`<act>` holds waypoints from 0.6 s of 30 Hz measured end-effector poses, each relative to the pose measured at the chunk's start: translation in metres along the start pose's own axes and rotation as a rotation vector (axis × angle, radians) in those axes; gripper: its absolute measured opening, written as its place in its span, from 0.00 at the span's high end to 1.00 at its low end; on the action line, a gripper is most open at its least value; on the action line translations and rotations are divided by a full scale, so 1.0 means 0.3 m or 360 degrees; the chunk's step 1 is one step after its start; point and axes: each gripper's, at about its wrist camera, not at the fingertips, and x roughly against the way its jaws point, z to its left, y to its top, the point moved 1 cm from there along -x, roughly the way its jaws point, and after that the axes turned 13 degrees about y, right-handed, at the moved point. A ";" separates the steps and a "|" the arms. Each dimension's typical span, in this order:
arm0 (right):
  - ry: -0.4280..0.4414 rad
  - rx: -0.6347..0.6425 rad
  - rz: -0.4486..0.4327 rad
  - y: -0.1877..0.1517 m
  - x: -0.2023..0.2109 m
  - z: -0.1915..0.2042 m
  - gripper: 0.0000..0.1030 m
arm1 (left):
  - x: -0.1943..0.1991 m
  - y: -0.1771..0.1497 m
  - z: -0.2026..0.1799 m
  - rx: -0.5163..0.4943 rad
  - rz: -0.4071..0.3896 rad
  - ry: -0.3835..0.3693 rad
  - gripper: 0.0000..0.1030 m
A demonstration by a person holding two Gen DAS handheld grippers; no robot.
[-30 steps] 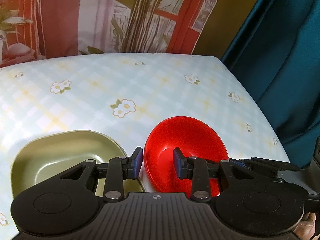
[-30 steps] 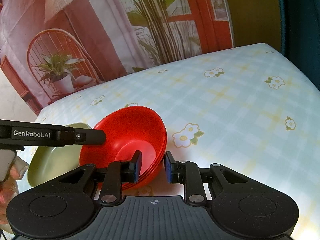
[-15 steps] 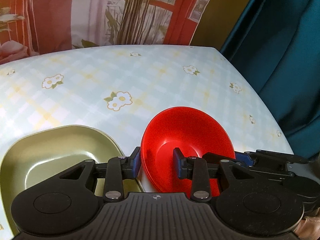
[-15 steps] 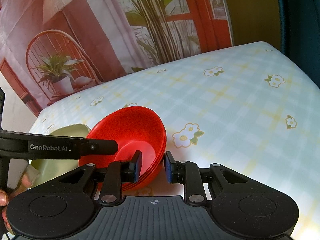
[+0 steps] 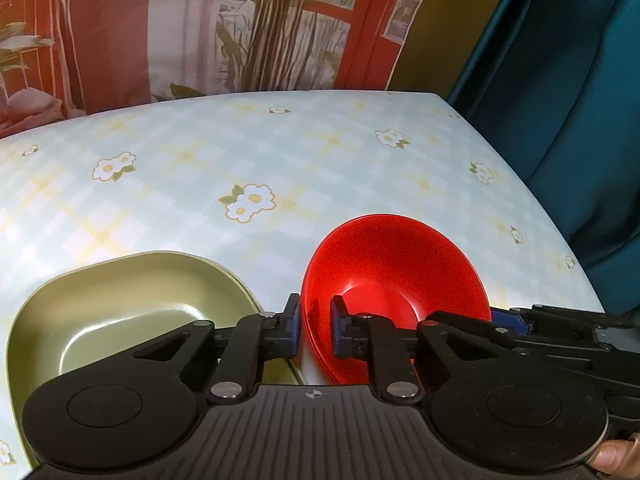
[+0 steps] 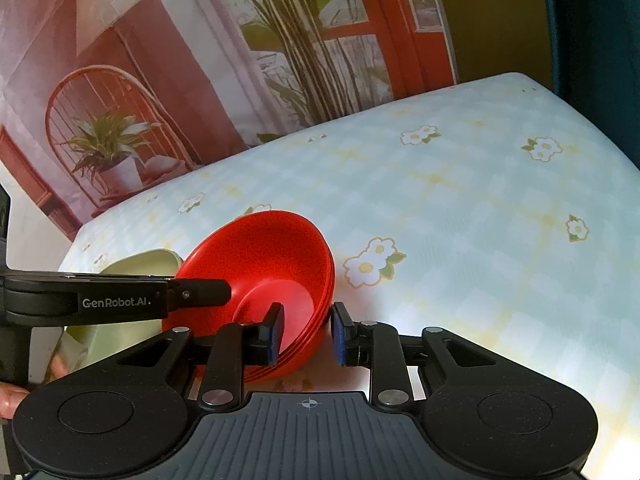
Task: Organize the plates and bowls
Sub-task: 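Carry the stacked red bowls with the left gripper onto the olive-green plates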
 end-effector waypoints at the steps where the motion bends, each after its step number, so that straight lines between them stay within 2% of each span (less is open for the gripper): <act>1: 0.0005 -0.0014 -0.0004 -0.003 0.004 -0.003 0.76 | 0.001 -0.002 -0.002 0.0001 -0.0001 -0.0003 0.86; 18: -0.0024 -0.0058 -0.0033 -0.002 0.019 -0.019 0.83 | 0.009 -0.004 -0.005 0.0035 0.0013 -0.0018 0.86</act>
